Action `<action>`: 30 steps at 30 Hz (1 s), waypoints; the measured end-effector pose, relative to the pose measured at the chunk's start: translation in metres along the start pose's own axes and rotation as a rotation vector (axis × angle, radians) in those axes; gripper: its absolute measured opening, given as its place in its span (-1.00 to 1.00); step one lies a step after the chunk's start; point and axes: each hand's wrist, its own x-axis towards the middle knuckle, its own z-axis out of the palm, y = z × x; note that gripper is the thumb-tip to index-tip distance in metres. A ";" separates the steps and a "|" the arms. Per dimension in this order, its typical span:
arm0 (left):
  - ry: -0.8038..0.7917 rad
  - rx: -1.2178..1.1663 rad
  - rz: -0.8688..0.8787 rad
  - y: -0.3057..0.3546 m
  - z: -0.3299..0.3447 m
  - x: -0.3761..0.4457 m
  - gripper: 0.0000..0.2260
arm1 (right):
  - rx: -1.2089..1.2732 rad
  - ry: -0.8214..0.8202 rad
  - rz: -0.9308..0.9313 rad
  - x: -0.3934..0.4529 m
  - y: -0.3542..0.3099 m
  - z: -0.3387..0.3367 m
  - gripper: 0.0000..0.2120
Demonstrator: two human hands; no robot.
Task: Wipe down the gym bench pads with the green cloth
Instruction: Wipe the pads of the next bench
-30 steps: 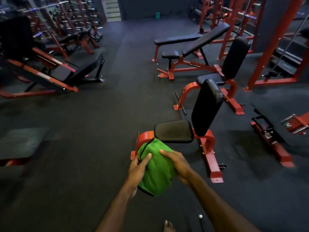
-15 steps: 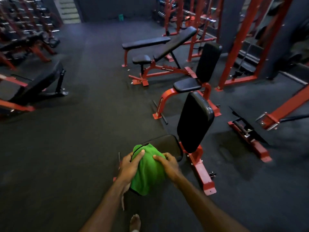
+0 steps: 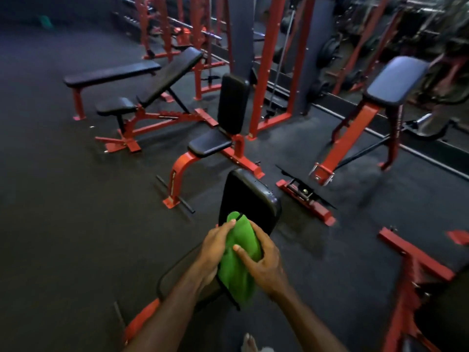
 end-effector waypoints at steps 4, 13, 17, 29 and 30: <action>-0.112 0.164 0.076 0.011 0.026 0.062 -0.79 | -0.044 0.146 0.003 0.049 0.020 -0.029 -0.55; 0.167 0.353 0.200 0.022 0.045 0.202 -0.87 | -0.281 0.365 0.044 0.186 0.040 -0.079 -0.45; 0.323 0.340 0.236 0.024 0.036 0.235 -0.86 | -0.363 0.309 0.011 0.219 0.051 -0.085 -0.35; 0.345 0.590 0.242 0.034 0.019 0.300 -0.62 | -0.866 -0.232 -0.068 0.283 0.055 -0.004 -0.42; 0.343 0.591 0.249 0.036 0.020 0.304 -0.65 | -0.861 -0.250 -0.069 0.292 0.052 0.000 -0.44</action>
